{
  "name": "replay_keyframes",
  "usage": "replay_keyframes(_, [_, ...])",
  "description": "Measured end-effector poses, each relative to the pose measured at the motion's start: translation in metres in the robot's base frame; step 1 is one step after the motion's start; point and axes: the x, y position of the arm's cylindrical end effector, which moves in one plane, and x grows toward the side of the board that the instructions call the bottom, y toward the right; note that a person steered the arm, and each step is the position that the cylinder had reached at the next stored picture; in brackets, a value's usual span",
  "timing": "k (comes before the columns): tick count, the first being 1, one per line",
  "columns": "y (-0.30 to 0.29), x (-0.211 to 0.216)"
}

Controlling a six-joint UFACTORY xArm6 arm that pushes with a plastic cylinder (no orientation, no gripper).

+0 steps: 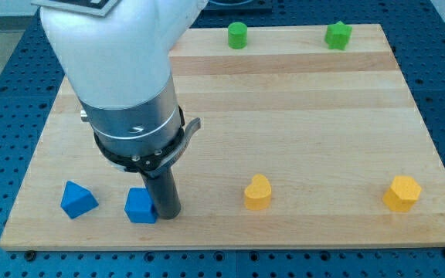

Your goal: Push blue triangle a bit up and left

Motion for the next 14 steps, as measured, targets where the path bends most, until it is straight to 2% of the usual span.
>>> replay_keyframes(1, [0.012, 0.009])
replay_keyframes(2, [0.011, 0.037])
replay_keyframes(3, [0.001, 0.036])
replay_keyframes(5, [-0.094, 0.037])
replay_keyframes(7, [-0.125, 0.028])
replay_keyframes(10, [-0.12, 0.003])
replay_keyframes(13, [-0.093, -0.004])
replay_keyframes(14, [-0.093, -0.023])
